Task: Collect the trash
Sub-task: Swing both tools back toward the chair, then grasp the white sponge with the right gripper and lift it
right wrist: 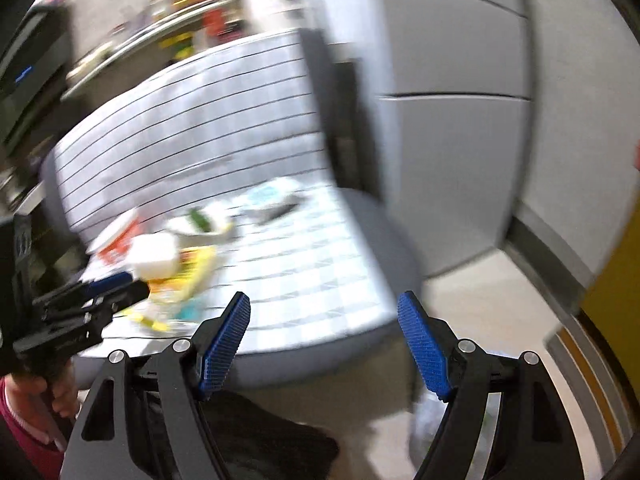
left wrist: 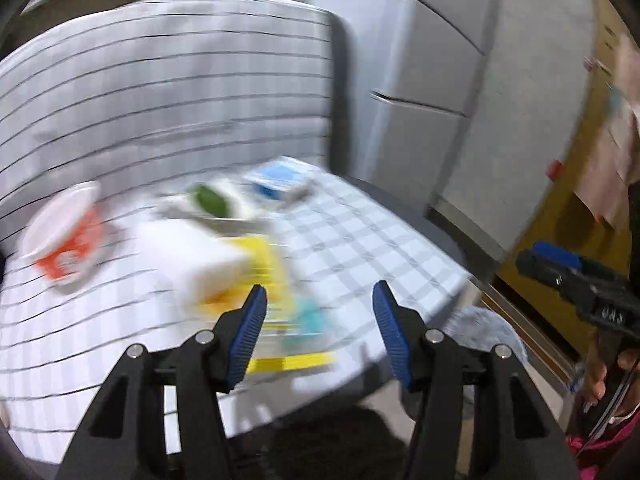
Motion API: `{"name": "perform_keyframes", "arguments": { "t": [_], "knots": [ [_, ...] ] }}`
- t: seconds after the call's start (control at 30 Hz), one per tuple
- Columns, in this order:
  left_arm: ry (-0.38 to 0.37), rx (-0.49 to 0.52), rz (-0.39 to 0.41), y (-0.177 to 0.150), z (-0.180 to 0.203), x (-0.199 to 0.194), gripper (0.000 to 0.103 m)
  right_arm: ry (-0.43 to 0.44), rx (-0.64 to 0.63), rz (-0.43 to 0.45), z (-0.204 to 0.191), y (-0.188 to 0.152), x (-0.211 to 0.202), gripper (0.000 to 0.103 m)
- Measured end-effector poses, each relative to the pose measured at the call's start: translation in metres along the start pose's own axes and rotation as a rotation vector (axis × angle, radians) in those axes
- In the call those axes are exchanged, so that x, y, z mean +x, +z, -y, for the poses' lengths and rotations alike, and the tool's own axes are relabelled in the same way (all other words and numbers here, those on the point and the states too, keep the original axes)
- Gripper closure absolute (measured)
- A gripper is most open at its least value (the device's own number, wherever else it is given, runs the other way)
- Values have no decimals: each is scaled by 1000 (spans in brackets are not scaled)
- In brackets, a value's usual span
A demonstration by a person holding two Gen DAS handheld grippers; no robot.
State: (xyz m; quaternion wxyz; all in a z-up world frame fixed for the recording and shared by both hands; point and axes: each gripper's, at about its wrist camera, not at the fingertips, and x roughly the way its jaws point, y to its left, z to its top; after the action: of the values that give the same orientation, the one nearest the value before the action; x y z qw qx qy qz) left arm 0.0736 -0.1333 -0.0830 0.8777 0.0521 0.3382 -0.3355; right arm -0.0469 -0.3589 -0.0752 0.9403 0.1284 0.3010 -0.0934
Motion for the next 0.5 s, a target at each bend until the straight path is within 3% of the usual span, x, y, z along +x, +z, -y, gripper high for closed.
{"name": "perform_keyframes", "arguments": {
  "t": [0.1,0.17,0.3,0.5],
  "knots": [
    [141,-47,17,4,-39,-18,43,93,-58,-26,-37,12,20,18],
    [189,-77,21,4,-61,-27,42,155,-92,-39,-61,17,36,15],
    [247,-137,8,0,-94,-29,39,263,-155,-90,-100,23,69,15],
    [258,-202,-25,-12,-120,-19,39,368,-216,-145,-142,29,116,15]
  ]
}}
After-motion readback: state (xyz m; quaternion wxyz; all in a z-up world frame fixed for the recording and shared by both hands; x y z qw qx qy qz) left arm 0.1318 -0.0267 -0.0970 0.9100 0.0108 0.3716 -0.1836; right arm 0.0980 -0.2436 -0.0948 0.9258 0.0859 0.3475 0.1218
